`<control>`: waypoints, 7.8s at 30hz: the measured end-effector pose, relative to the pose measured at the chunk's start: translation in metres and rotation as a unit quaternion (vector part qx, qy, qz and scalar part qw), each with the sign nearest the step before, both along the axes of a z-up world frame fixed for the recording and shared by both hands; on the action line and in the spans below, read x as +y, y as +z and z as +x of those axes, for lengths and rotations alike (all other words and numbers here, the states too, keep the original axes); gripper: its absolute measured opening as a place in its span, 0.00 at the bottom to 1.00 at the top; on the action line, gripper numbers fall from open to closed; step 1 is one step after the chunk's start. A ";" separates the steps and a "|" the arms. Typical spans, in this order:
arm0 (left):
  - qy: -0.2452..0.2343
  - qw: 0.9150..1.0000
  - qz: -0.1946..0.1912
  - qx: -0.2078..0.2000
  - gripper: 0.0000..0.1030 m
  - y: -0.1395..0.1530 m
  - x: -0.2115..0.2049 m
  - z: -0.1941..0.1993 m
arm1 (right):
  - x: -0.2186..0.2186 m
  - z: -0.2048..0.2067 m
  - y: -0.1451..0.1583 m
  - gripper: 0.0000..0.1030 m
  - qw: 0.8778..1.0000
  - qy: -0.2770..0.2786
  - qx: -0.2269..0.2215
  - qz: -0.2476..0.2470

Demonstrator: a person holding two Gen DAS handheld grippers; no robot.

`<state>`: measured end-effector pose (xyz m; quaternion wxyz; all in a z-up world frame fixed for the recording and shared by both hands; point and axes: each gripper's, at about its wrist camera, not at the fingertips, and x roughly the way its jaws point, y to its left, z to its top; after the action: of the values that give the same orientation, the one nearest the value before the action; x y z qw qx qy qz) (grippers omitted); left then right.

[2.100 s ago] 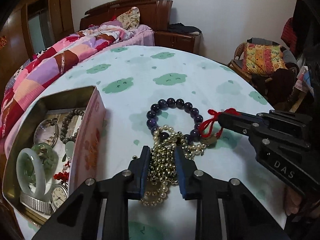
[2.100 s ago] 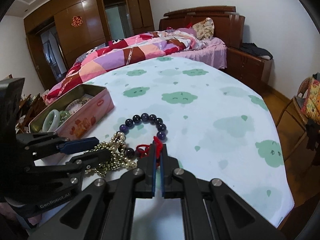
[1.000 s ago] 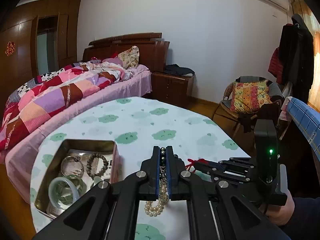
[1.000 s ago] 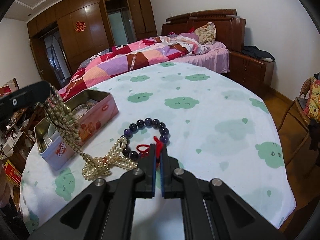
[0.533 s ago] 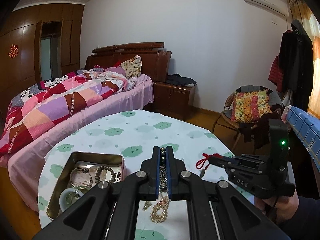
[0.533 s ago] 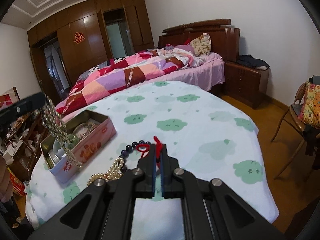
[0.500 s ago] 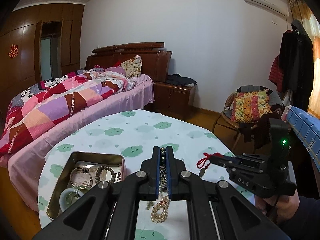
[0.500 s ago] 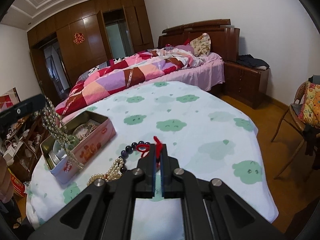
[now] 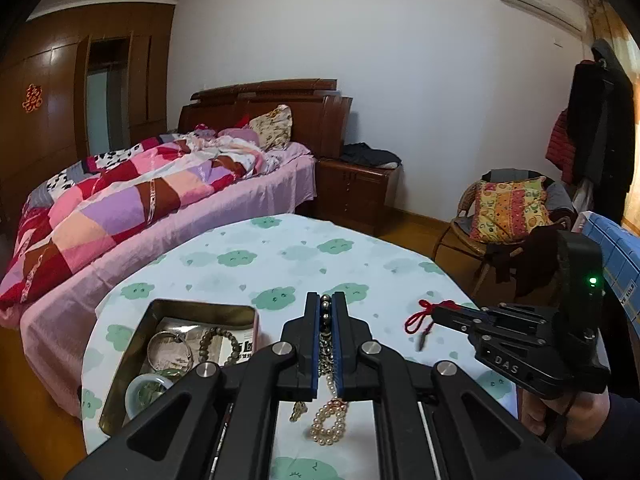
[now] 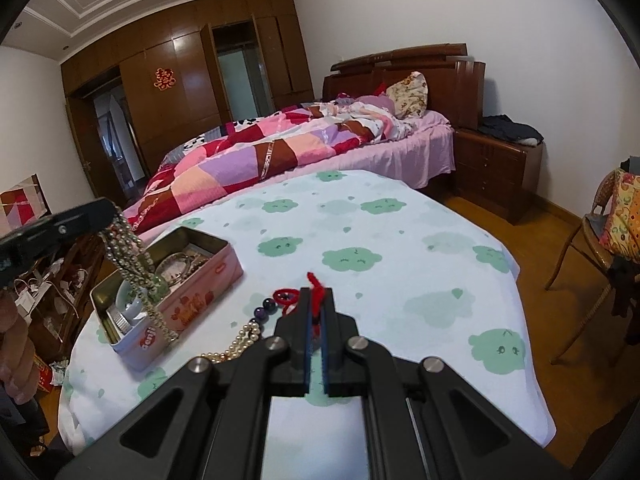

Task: Organize jewelry
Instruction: 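Carry the pearl necklace and red cord over the tin and open both tools, then grasp the second pearl strand with the left tool while the right approaches the bead bracelet, then grasp the dark purple bead bracelet with the right tool while the left lifts the pearls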

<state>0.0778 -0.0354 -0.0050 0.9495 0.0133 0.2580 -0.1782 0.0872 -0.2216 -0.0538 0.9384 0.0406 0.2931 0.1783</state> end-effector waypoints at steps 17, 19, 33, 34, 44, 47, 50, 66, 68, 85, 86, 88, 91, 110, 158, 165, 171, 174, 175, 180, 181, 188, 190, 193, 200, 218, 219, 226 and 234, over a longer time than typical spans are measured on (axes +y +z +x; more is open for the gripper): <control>0.014 1.000 -0.005 0.001 0.04 0.005 0.010 0.002 | 0.017 0.000 0.009 0.05 1.000 0.016 -0.007 -0.012; 0.018 1.000 -0.006 -0.001 0.04 0.008 0.013 0.002 | 0.020 0.000 0.012 0.05 1.000 0.020 -0.010 -0.014; 0.049 0.998 -0.013 -0.025 0.04 0.030 0.046 0.008 | 0.063 0.010 0.048 0.05 0.996 0.068 -0.043 -0.032; 0.052 0.998 -0.014 -0.026 0.04 0.032 0.050 0.008 | 0.068 0.011 0.052 0.05 0.996 0.075 -0.046 -0.034; 0.083 0.996 -0.014 -0.034 0.04 0.038 0.081 0.013 | 0.114 0.025 0.069 0.05 0.989 0.125 -0.061 -0.048; 0.090 0.995 -0.015 -0.032 0.04 0.037 0.090 0.016 | 0.125 0.029 0.070 0.05 0.988 0.138 -0.059 -0.046; 0.099 0.995 -0.017 -0.027 0.04 0.033 0.100 0.020 | 0.134 0.034 0.069 0.05 0.986 0.150 -0.054 -0.046; 0.120 0.992 -0.026 0.008 0.04 0.001 0.124 0.045 | 0.183 0.059 0.032 0.05 0.982 0.176 -0.008 -0.072; 0.120 0.992 -0.026 0.017 0.04 -0.007 0.126 0.045 | 0.185 0.058 0.020 0.05 0.981 0.178 0.005 -0.076; 0.122 0.990 0.026 0.071 0.05 -0.070 0.104 0.050 | 0.186 0.053 -0.029 0.07 0.978 0.174 0.064 -0.097; 0.123 0.989 0.026 0.073 0.05 -0.072 0.104 0.051 | 0.186 0.053 -0.030 0.07 0.978 0.174 0.065 -0.097; 0.125 0.989 0.025 0.077 0.05 -0.075 0.106 0.051 | 0.186 0.052 -0.032 0.07 0.978 0.173 0.065 -0.098; 0.128 0.988 0.024 0.081 0.05 -0.078 0.109 0.052 | 0.187 0.052 -0.034 0.07 0.978 0.173 0.066 -0.099; 0.134 0.989 0.018 0.059 0.72 -0.070 0.107 0.042 | 0.182 0.044 -0.030 0.50 0.981 0.161 0.038 -0.099; 0.026 0.991 0.102 0.079 0.73 -0.088 -0.033 0.017 | -0.003 0.034 -0.051 0.66 0.995 -0.038 0.090 -0.032; -0.001 0.986 0.102 0.131 0.51 -0.112 -0.047 0.031 | -0.010 0.036 -0.054 0.66 0.994 -0.041 0.100 -0.009; -0.016 0.981 0.097 0.166 0.45 -0.122 -0.048 0.034 | -0.012 0.039 -0.056 0.66 0.993 -0.041 0.110 -0.006; -0.027 0.980 0.085 0.180 0.20 -0.125 -0.047 0.037 | -0.008 0.040 -0.056 0.66 0.993 -0.039 0.112 -0.017; -0.032 0.980 0.078 0.182 0.15 -0.125 -0.046 0.036 | -0.006 0.040 -0.056 0.66 0.993 -0.038 0.112 -0.022; -0.037 0.983 0.052 0.173 0.12 -0.121 -0.040 0.033 | -0.003 0.041 -0.057 0.66 0.992 -0.037 0.118 -0.029; -0.036 0.985 0.043 0.164 0.12 -0.117 -0.037 0.031 | -0.003 0.041 -0.057 0.66 0.992 -0.037 0.119 -0.030; -0.009 0.995 0.016 0.096 0.12 -0.098 -0.025 0.013 | -0.001 0.043 -0.058 0.66 0.991 -0.036 0.123 -0.042; 0.003 0.997 0.019 0.080 0.12 -0.095 -0.023 0.010 | 0.003 0.045 -0.058 0.65 0.990 -0.029 0.126 -0.051; 0.012 0.997 0.021 0.067 0.12 -0.091 -0.020 0.009 | 0.011 0.047 -0.059 0.53 0.990 -0.016 0.129 -0.058; 0.044 0.997 0.009 0.070 0.12 -0.092 -0.008 0.014 | 0.028 0.053 -0.059 0.44 0.987 0.007 0.143 -0.072; 0.037 0.997 0.005 0.070 0.12 -0.092 -0.009 0.013 | 0.057 0.045 -0.064 0.18 0.980 0.044 0.137 -0.140; 0.037 0.997 0.004 0.070 0.12 -0.092 -0.009 0.013 | 0.055 0.045 -0.064 0.18 0.980 0.044 0.137 -0.135; 0.037 0.997 -0.002 0.070 0.12 -0.091 -0.006 0.013 | 0.044 0.037 -0.060 0.16 0.986 0.036 0.127 -0.101; 0.033 0.997 0.000 0.067 0.12 -0.090 -0.008 0.008 | 0.037 0.021 -0.046 0.16 0.992 0.036 0.103 -0.063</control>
<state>0.0858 -0.0431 -0.0951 0.9355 -0.0067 0.3211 -0.1472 0.1077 -0.1843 -0.0993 0.8968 -0.0111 0.4001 0.1885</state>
